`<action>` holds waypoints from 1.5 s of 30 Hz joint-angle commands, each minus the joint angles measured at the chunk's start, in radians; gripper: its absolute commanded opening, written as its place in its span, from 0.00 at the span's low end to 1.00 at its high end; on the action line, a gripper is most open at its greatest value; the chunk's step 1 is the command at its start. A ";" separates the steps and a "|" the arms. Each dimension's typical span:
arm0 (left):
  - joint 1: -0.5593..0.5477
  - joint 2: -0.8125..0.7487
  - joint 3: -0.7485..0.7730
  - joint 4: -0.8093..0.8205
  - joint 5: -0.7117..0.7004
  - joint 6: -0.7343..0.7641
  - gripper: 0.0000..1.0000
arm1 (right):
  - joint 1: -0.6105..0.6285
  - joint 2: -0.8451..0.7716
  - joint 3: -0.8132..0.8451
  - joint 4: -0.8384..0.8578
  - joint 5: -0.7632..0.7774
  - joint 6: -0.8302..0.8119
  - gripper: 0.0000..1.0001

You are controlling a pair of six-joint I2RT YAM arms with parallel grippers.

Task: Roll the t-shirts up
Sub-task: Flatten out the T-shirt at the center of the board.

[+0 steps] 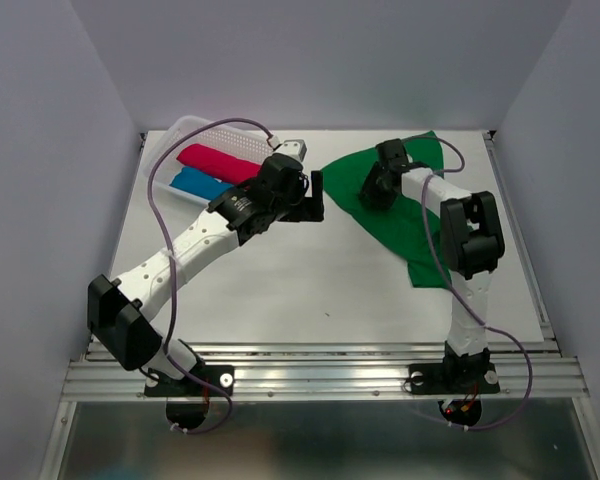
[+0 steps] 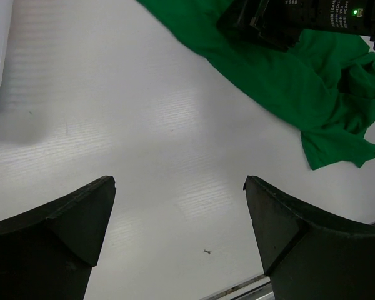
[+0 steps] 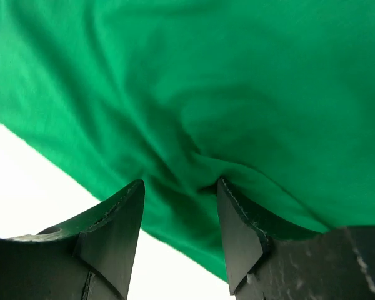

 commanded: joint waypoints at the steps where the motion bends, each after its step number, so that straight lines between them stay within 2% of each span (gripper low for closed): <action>1: 0.002 -0.022 -0.033 0.020 -0.022 -0.011 0.96 | 0.078 -0.035 -0.025 0.056 -0.052 0.007 0.55; 5: 0.002 -0.012 -0.047 0.055 0.003 0.015 0.97 | 0.143 -0.110 -0.184 0.096 -0.063 0.004 0.56; 11: 0.002 -0.062 -0.208 0.203 0.018 -0.001 0.98 | 0.178 -0.359 -0.520 0.139 -0.086 -0.019 0.57; 15: 0.004 -0.041 -0.228 0.217 -0.008 -0.030 0.99 | 0.178 -0.532 -0.638 0.130 -0.107 -0.049 0.58; 17: 0.004 0.020 -0.196 0.174 -0.019 -0.047 0.99 | 0.178 -0.610 -0.643 0.098 -0.089 -0.057 0.59; 18: 0.004 0.043 -0.161 0.116 -0.034 -0.060 0.99 | 0.178 -0.633 -0.639 0.061 -0.049 -0.053 0.64; 20: 0.005 0.105 -0.144 0.067 -0.067 -0.089 0.98 | 0.178 -0.695 -0.651 0.042 0.052 -0.027 0.66; 21: 0.004 0.116 -0.147 0.033 -0.078 -0.132 0.97 | 0.178 -0.775 -0.674 0.067 0.156 -0.013 0.71; 23: -0.006 0.102 -0.188 0.028 -0.112 -0.216 0.95 | 0.178 -0.848 -0.746 0.076 0.286 0.004 0.76; 24: -0.006 0.068 -0.254 0.037 -0.135 -0.256 0.94 | 0.169 -0.900 -0.758 0.071 0.302 0.004 0.78; 27: -0.003 0.027 -0.357 0.081 -0.161 -0.359 0.91 | 0.169 -0.972 -0.793 0.048 0.316 0.000 0.80; 32: -0.003 0.050 -0.380 0.089 -0.152 -0.494 0.90 | 0.169 -1.038 -0.815 0.010 0.290 -0.016 0.79; 34: -0.003 0.063 -0.391 0.082 -0.135 -0.543 0.90 | 0.169 -1.077 -0.813 -0.027 0.295 -0.011 0.84; 40: 0.000 0.201 -0.357 0.131 -0.129 -0.605 0.88 | 0.169 -1.173 -0.826 -0.120 0.307 0.009 0.96; 45: 0.000 0.260 -0.345 0.154 -0.140 -0.608 0.88 | 0.169 -1.239 -0.818 -0.195 0.329 0.017 0.98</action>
